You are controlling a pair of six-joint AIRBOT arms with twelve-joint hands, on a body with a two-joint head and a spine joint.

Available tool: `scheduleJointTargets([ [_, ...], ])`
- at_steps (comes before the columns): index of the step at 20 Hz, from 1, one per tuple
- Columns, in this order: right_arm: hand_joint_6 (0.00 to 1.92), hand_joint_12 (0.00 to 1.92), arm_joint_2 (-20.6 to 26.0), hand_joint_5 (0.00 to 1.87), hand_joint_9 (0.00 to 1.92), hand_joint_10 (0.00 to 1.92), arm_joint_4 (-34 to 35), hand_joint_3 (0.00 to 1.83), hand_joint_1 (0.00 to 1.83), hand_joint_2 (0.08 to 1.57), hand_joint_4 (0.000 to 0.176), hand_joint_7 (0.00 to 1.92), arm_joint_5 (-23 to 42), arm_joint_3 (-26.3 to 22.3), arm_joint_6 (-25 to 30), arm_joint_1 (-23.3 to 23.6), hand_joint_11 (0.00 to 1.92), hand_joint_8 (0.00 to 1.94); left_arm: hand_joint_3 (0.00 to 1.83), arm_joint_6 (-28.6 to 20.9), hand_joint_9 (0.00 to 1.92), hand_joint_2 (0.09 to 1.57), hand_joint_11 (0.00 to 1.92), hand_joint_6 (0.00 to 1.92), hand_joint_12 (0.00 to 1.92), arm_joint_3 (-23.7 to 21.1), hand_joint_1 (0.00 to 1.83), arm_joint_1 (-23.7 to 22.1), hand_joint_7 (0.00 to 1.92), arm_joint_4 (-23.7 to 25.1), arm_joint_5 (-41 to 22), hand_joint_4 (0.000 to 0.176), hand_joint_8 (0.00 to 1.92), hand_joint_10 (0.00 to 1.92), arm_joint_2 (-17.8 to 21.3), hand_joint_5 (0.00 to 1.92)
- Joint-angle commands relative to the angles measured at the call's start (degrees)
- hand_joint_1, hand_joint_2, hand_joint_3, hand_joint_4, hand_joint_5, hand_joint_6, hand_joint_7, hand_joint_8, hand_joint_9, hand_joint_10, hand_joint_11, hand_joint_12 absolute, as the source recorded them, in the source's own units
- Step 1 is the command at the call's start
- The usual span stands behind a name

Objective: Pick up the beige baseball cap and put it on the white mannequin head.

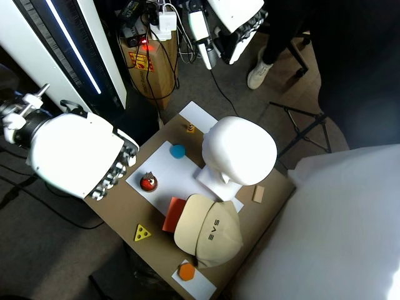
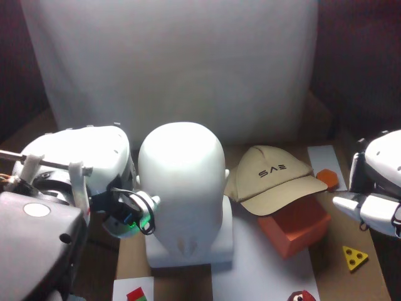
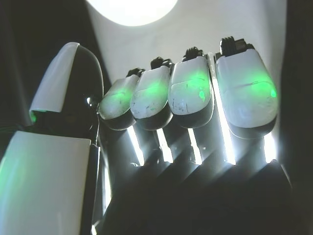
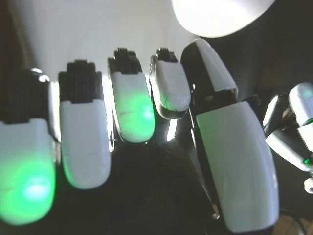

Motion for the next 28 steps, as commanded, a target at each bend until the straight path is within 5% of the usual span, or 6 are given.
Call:
scheduleJointTargets([
  [1, 0.03, 0.30, 0.23, 0.00, 0.00, 0.00, -2.45, 0.24, 0.00, 0.87, 0.102, 0.00, 5.04, 0.06, -0.29, 0.27, 0.00, 0.00, 0.11, -0.16, 0.09, 1.03, 0.00, 0.06, 0.57, 0.23, 0.00, -0.49, 0.09, 5.39, -1.41, 0.119, 0.05, 0.06, 0.12, 0.09],
  [10, 0.00, 0.26, -1.09, 0.01, 0.00, 0.00, -4.34, 0.03, 0.00, 0.97, 0.048, 0.00, 6.42, 1.84, -1.12, -0.01, 0.00, 0.00, 0.01, -0.63, 0.10, 1.09, 0.00, 0.00, 0.50, -1.26, 0.00, 3.24, 0.09, 6.64, -1.31, 0.113, 0.00, 0.00, 0.44, 0.11],
  [19, 0.00, 0.36, -10.15, 0.02, 0.00, 0.00, -14.47, 0.04, 0.09, 1.04, 0.017, 0.00, 1.41, 14.40, 1.59, -3.16, 0.00, 0.00, 0.01, -19.74, 0.10, 1.10, 0.00, 0.00, 0.50, 0.08, 0.00, 18.94, 0.09, 20.19, -14.53, 0.101, 0.00, 0.00, -1.92, 0.12],
  [21, 0.01, 0.34, -14.00, 0.02, 0.00, 0.00, -14.55, 0.01, 0.79, 1.00, 0.000, 0.00, 2.96, 19.15, 0.07, -5.26, 0.00, 0.00, 0.01, -24.27, 0.10, 1.11, 0.00, 0.00, 0.50, 1.11, 0.00, 23.38, 0.09, 24.25, -17.23, 0.101, 0.00, 0.00, -3.97, 0.12],
  [25, 0.01, 0.51, -21.11, 0.09, 0.05, 0.01, -14.20, 0.04, 1.24, 1.12, 0.000, 0.09, 1.51, 28.50, 0.21, -7.04, 0.00, 0.01, 0.01, -28.45, 0.10, 1.11, 0.00, 0.00, 0.53, 3.01, 0.00, 30.33, 0.10, 30.09, -18.95, 0.102, 0.00, 0.00, -7.86, 0.12],
  [28, 0.01, 0.53, -25.67, 0.10, 0.05, 0.01, -13.98, 0.05, 1.30, 1.14, 0.000, 0.09, -1.30, 35.54, 2.00, -7.17, 0.00, 0.01, 0.01, -28.46, 0.11, 1.11, 0.00, 0.00, 0.54, 4.14, 0.00, 32.68, 0.10, 32.09, -19.26, 0.101, 0.00, 0.00, -9.52, 0.12],
])
